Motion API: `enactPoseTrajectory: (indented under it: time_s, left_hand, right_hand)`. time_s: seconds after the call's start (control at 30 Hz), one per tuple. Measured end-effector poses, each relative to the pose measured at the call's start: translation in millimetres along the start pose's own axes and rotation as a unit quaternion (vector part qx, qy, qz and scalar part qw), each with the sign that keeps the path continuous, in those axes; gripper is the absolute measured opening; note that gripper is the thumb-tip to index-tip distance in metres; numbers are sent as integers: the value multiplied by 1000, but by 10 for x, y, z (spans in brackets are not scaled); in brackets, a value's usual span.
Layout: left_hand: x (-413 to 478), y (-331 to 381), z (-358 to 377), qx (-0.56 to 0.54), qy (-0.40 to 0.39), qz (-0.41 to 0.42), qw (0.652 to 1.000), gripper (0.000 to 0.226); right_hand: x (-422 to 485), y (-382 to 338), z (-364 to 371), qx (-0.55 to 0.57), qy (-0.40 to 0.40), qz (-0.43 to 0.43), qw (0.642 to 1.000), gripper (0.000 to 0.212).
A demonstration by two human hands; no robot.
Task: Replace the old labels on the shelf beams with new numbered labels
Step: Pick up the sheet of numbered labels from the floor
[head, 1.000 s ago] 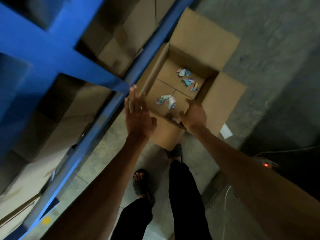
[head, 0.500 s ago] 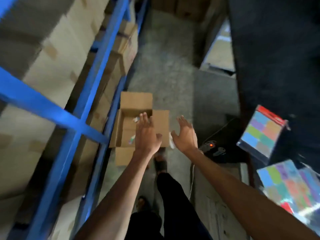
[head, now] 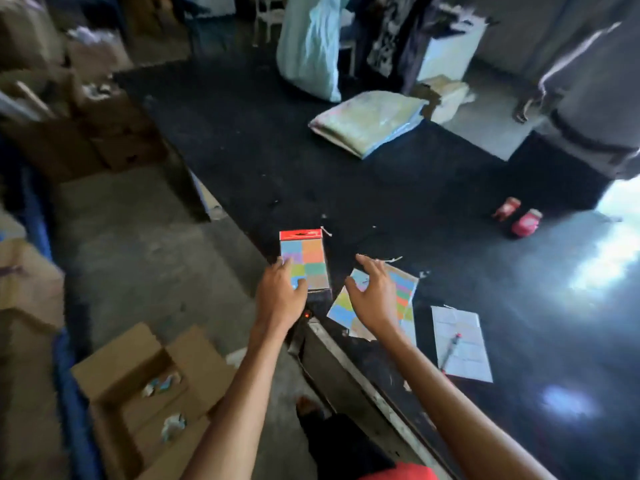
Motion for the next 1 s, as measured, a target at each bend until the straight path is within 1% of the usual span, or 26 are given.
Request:
enactPoseTrajectory:
  time_s: [0.13,0.3,0.43,0.53,0.67,0.8,0.9,0.97,1.0]
  left_hand:
    - [87,369,646,-8,-61,3,998,53]
    - [150,491,1438,3,-142,-4,990,49]
    - [219,470,1867,27,-162,-17,986,40]
    - [288,417,2186,64,-181,-28,981,36]
    - [382,323,2438,89,-177,-74,977,41]
    - [440,320,2596,100,-169,-86,977,39]
    - [491,319,2658,96,-164,-102,977,39]
    - [538,283,2667,87,-157,-128,975,37]
    - [558,263,2668,79,-153,-141,975,36]
  right_hand:
    - [101,773,-115,12,16,110,994,47]
    - [126,1591,14,38,28,244,969,42]
    - [127,1987,212,48,26,310,949,36]
    - [158,2228,366,59,38,368,927,38]
    - [233,2397,491,44,57,407,910,31]
    - [355,2410,610,40,71,426,901,26]
    - [425,2443,715,29,67,454,888,28]
    - [478,2461,749,40,76,469,879,31]
    - [505,2474,759,48,82,474,875,29]
Point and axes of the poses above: each hand's wrist, its own x-axis towards the middle knuckle, its own z-axis out of the palm, y = z × x, the point moved 9 cm from there along x, towards the middle knuckle, and after that the axes turned 12 degrees about y, right-handed, at the moved point
